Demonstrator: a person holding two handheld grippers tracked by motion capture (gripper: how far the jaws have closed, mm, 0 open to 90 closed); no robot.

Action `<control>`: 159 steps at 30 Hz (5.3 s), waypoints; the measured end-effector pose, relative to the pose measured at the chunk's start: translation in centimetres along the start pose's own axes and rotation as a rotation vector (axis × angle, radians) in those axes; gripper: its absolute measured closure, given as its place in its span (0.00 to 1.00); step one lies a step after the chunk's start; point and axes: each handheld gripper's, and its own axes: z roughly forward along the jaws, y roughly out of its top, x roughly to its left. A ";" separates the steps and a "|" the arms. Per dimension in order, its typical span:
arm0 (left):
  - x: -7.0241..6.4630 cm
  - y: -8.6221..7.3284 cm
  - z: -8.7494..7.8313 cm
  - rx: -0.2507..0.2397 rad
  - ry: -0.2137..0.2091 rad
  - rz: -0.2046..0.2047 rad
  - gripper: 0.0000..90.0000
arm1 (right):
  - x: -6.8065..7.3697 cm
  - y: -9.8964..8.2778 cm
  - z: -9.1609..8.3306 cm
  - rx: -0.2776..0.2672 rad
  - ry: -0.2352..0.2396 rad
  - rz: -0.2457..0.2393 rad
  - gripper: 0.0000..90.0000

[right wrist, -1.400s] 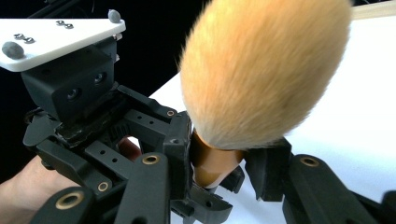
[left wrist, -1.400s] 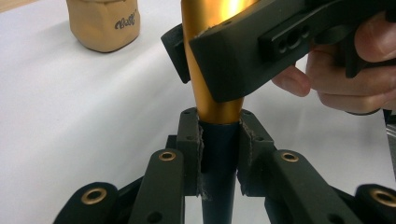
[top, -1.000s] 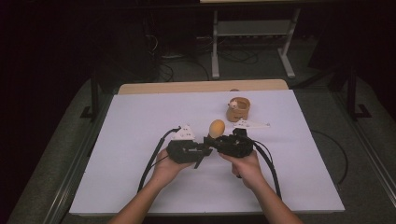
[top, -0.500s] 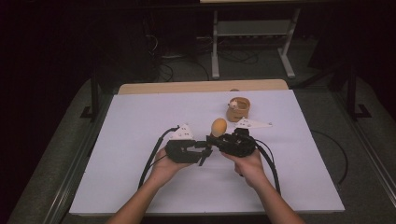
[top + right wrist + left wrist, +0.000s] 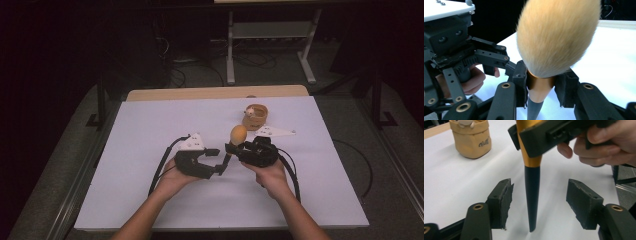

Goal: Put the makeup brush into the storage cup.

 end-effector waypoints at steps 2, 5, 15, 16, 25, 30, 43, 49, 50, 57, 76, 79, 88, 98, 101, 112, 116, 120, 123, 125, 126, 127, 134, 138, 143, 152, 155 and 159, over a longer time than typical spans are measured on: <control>-0.2 0.0 -0.2 0.005 -0.003 0.011 0.36 | 0.0 0.2 -0.2 -0.001 -0.003 -0.003 0.71; -0.3 -0.1 -0.7 -0.003 -0.005 0.025 0.30 | -0.1 0.5 -0.6 -0.006 -0.015 -0.013 0.71; 0.1 -1.2 -3.0 -0.068 -0.003 0.007 0.19 | -0.3 0.8 -1.2 0.000 -0.037 -0.045 0.71; 0.2 -1.3 -3.3 -0.077 0.003 0.005 0.18 | -0.3 0.8 -1.2 0.002 -0.041 -0.055 0.71; 0.2 -2.7 -5.7 -0.137 0.044 0.001 0.15 | -0.6 1.0 -1.4 0.035 -0.065 -0.095 0.71; 0.2 -3.6 -6.3 -0.134 0.056 -0.015 0.15 | -1.1 1.2 -1.5 0.039 -0.067 -0.098 0.71; 0.4 -5.3 -8.2 -0.128 0.132 -0.049 0.12 | -2.7 2.1 -2.4 0.034 -0.088 -0.100 0.71; 0.6 -6.2 -9.3 -0.132 0.160 -0.059 0.12 | -3.3 3.0 -3.1 0.024 -0.100 -0.109 0.71; 0.6 -6.2 -9.3 -0.132 0.160 -0.059 0.12 | -3.3 3.0 -3.1 0.024 -0.100 -0.109 0.71; 0.6 -7.3 -10.4 -0.139 0.184 -0.079 0.12 | -4.0 3.7 -3.3 0.036 -0.126 -0.118 0.71; 1.0 -8.3 -11.4 -0.143 0.210 -0.092 0.12 | -5.6 5.3 -3.6 0.047 -0.205 -0.139 0.71; 0.9 -8.4 -11.3 -0.147 0.207 -0.102 0.12 | -6.1 5.7 -3.8 0.048 -0.230 -0.138 0.71; 0.9 -8.4 -11.4 -0.144 0.207 -0.100 0.12 | -7.2 6.5 -3.9 0.049 -0.268 -0.138 0.71; 0.9 -8.5 -11.4 -0.151 0.197 -0.103 0.12 | -7.4 7.8 -4.2 0.036 -0.295 -0.146 0.71; 0.9 -8.4 -11.4 -0.145 0.198 -0.099 0.12 | -7.3 8.4 -4.3 0.033 -0.296 -0.158 0.71; 1.0 -8.5 -11.4 -0.150 0.192 -0.109 0.12 | -7.4 10.3 -4.7 0.003 -0.327 -0.166 0.71; 1.0 -8.5 -11.4 -0.150 0.191 -0.105 0.12 | -7.4 10.9 -4.8 -0.015 -0.341 -0.169 0.71; 0.9 -8.5 -11.4 -0.151 0.192 -0.108 0.12 | -7.8 11.3 -4.7 -0.031 -0.358 -0.172 0.71; 1.0 -8.5 -11.5 -0.148 0.191 -0.104 0.13 | -8.2 11.5 -4.5 -0.046 -0.373 -0.162 0.71; 1.0 -8.5 -11.5 -0.147 0.192 -0.107 0.13 | -8.3 11.5 -4.4 -0.046 -0.376 -0.159 0.71; 1.0 -8.5 -11.5 -0.147 0.192 -0.104 0.13 | -8.4 11.5 -4.3 -0.050 -0.380 -0.154 0.71; 1.0 -8.5 -11.5 -0.148 0.192 -0.107 0.13 | -8.5 11.5 -4.3 -0.053 -0.382 -0.155 0.71; 1.0 -8.5 -11.5 -0.146 0.193 -0.104 0.13 | -9.4 11.5 -4.1 -0.088 -0.393 -0.131 0.71; 0.9 -8.5 -11.5 -0.150 0.193 -0.109 0.13 | -9.7 11.5 -4.0 -0.094 -0.403 -0.132 0.71; 0.9 -8.5 -11.4 -0.150 0.192 -0.103 0.13 | -10.2 11.4 -3.7 -0.100 -0.417 -0.117 0.71; 0.9 -8.5 -11.4 -0.151 0.193 -0.109 0.13 | -11.0 11.0 -2.4 -0.074 -0.449 -0.126 0.71; 0.9 -8.5 -11.4 -0.150 0.192 -0.105 0.13 | -11.2 11.0 -2.2 -0.071 -0.455 -0.125 0.71; 0.9 -8.5 -11.4 -0.148 0.192 -0.103 0.14 | -11.4 10.8 -1.7 -0.059 -0.462 -0.122 0.71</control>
